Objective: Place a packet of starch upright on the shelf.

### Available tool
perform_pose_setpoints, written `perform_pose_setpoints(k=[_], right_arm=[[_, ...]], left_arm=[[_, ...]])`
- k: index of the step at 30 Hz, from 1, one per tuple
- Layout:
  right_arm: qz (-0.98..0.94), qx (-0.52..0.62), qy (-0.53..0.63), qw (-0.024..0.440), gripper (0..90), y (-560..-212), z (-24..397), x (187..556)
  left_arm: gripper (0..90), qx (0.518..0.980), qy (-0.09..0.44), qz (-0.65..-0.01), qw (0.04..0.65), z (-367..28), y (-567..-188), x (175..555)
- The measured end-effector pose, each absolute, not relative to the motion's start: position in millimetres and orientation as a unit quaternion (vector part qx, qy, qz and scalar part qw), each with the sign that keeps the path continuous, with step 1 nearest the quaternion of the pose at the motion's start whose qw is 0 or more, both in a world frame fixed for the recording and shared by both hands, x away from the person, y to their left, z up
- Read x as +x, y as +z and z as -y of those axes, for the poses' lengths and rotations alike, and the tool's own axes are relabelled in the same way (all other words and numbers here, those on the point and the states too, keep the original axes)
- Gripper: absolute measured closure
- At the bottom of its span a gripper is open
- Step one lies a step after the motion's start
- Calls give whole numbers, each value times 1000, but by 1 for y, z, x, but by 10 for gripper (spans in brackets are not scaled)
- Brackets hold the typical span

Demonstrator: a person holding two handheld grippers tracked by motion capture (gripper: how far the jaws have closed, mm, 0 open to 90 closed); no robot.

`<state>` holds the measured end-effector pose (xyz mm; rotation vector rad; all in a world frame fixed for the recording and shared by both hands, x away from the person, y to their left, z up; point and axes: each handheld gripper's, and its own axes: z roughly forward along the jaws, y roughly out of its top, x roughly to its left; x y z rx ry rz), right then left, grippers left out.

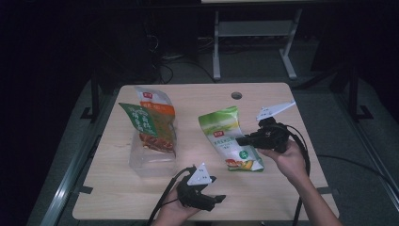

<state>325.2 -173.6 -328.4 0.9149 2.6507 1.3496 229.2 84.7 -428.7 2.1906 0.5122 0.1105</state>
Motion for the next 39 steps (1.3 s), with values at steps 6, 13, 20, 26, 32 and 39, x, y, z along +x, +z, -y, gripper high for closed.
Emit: perform_pose_setpoints(k=[6,13,20,26,32,39], right_arm=[[-855,277,438,14,891,-322,163,323],[-857,269,439,9,890,-323,158,319],[-860,255,442,6,889,-334,165,312],[-854,251,456,1,888,-343,178,307],[-851,235,469,-3,887,-348,189,303],[-849,234,473,-6,880,-352,197,301]], left_arm=[[334,876,45,-205,433,-87,-429,226],[294,864,58,-239,440,-92,-431,237],[226,842,63,-277,459,-89,-431,259],[192,825,26,-298,479,-83,-434,277],[197,805,-19,-305,508,-76,-439,289],[401,806,-12,-286,518,-69,-434,289]])
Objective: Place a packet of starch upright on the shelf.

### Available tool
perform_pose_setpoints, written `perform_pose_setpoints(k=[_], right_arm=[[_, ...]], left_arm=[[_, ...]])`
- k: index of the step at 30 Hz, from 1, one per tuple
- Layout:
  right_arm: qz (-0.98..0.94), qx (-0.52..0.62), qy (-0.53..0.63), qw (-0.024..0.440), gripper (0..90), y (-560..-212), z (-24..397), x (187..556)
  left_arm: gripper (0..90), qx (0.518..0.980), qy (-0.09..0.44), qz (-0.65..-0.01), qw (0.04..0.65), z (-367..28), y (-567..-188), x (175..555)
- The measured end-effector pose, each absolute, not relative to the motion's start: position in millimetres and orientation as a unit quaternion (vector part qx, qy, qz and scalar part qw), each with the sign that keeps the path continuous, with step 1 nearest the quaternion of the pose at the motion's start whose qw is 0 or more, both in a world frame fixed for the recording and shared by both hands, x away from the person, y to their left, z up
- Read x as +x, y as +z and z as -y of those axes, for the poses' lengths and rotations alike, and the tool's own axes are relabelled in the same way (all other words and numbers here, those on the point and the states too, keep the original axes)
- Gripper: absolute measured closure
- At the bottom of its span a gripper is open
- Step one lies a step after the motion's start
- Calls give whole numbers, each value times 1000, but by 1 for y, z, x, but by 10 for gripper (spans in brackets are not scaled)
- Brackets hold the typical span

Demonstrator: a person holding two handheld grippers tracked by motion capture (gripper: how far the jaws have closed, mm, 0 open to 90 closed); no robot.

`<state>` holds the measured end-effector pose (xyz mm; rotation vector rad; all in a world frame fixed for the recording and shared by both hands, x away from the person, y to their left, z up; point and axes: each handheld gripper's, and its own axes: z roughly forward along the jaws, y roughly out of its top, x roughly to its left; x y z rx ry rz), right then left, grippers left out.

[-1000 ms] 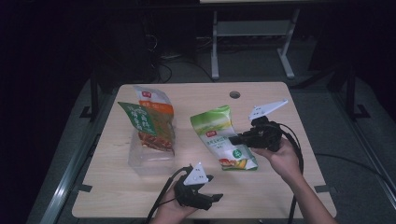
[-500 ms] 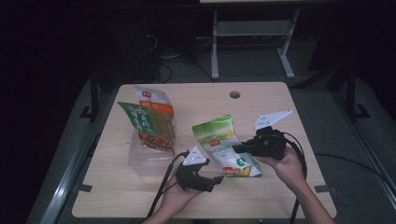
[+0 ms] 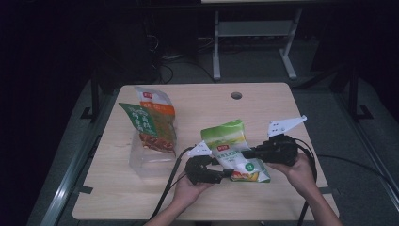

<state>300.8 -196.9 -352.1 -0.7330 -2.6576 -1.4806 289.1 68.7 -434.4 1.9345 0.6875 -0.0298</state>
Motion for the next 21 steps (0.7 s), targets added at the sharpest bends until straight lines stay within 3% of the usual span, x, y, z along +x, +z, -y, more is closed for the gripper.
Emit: perform_pose_setpoints(k=[9,12,14,17,19,21], right_arm=[[878,-232,-418,-20,808,-346,188,298],[895,-230,-382,-23,788,-349,178,297],[905,-226,-360,-21,840,-354,173,298],[900,-237,-366,-18,826,-356,176,296],[900,-246,-360,-6,726,-360,179,298],[899,-252,-359,3,684,-367,183,298]], left_arm=[[570,802,28,-278,527,-70,-425,281],[664,803,47,-258,536,-68,-416,276],[633,813,55,-253,521,-62,-413,273],[627,815,52,-252,519,-62,-413,275],[629,816,51,-253,517,-62,-413,275],[608,818,50,-252,515,-60,-413,274]])
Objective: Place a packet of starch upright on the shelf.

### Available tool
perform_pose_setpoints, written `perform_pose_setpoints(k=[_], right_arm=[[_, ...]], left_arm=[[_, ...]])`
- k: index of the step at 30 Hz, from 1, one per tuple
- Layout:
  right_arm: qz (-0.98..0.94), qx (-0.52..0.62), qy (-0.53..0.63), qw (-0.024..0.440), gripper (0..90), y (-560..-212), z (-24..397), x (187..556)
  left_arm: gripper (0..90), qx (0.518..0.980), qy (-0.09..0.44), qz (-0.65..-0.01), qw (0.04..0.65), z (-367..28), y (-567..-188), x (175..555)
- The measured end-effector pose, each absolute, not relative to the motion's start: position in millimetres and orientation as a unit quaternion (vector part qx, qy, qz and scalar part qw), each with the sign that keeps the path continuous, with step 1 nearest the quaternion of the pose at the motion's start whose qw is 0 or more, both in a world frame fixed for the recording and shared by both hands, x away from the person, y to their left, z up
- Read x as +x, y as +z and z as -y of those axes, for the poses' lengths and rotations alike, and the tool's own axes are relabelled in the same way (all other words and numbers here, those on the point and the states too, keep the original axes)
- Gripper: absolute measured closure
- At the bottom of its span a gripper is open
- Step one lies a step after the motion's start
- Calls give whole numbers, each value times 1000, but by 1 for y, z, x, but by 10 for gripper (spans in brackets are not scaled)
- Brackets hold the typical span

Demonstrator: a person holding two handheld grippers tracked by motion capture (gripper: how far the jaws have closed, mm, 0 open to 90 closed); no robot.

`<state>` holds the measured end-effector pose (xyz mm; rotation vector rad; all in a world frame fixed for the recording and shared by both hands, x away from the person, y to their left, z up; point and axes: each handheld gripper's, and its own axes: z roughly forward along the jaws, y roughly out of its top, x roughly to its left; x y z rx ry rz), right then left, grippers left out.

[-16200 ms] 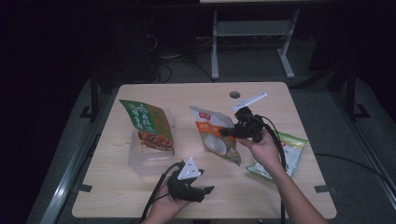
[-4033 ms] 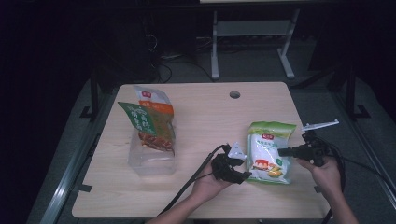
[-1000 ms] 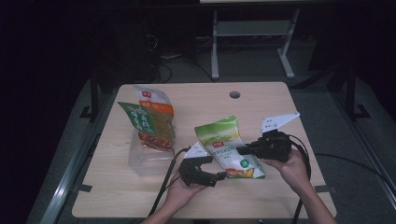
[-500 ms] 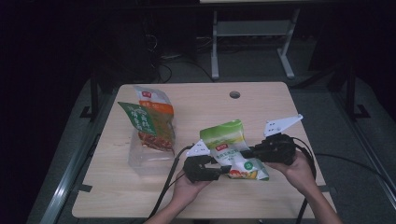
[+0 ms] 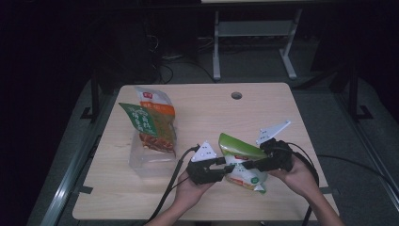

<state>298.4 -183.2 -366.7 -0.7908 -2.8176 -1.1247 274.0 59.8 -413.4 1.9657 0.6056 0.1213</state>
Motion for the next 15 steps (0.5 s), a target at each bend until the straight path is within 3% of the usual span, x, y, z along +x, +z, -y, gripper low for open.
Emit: perform_pose_setpoints(k=[7,15], right_arm=[[882,-276,-382,7,639,-384,208,290],[878,-287,-383,0,734,-395,212,286]], left_arm=[[582,826,60,-244,504,-53,-414,274],[553,832,59,-246,494,-46,-416,275]])
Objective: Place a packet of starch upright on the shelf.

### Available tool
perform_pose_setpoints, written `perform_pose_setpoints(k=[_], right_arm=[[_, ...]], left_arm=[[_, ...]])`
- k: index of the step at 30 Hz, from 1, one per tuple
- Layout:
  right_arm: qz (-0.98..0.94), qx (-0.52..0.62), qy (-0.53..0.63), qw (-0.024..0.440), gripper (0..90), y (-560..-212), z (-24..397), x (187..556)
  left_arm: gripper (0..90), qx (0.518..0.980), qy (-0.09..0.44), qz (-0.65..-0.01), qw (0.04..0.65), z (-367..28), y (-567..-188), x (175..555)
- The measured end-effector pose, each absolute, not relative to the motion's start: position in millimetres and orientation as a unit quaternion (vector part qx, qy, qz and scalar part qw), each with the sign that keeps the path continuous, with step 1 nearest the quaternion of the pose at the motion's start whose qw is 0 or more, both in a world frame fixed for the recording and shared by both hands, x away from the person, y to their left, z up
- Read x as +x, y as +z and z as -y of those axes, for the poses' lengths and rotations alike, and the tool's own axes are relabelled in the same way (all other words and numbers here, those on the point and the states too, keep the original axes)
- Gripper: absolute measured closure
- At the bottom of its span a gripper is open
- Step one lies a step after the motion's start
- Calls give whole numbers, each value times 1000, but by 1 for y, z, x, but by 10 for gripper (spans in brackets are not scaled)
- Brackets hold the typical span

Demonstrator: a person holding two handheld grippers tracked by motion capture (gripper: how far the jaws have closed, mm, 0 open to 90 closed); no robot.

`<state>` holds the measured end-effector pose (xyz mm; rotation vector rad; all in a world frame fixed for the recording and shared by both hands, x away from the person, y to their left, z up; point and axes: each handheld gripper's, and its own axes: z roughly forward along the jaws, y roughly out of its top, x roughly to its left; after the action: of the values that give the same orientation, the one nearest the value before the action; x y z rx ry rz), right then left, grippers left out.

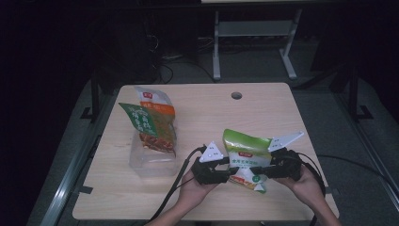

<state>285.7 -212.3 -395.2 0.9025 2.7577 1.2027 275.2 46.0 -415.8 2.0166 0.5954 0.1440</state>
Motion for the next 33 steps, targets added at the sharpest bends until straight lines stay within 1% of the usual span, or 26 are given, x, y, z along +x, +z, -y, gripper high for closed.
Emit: perform_pose_setpoints(k=[6,13,23,33], right_arm=[[-880,284,381,-5,885,-393,210,286],[-874,279,397,-19,896,-392,211,289],[-881,257,396,3,899,-373,193,296],[-881,238,409,7,899,-352,175,304]], left_arm=[[530,835,62,-244,489,-49,-415,275],[475,838,77,-241,483,-61,-414,269],[412,840,101,-235,479,-84,-413,253],[385,844,112,-224,475,-96,-420,234]])
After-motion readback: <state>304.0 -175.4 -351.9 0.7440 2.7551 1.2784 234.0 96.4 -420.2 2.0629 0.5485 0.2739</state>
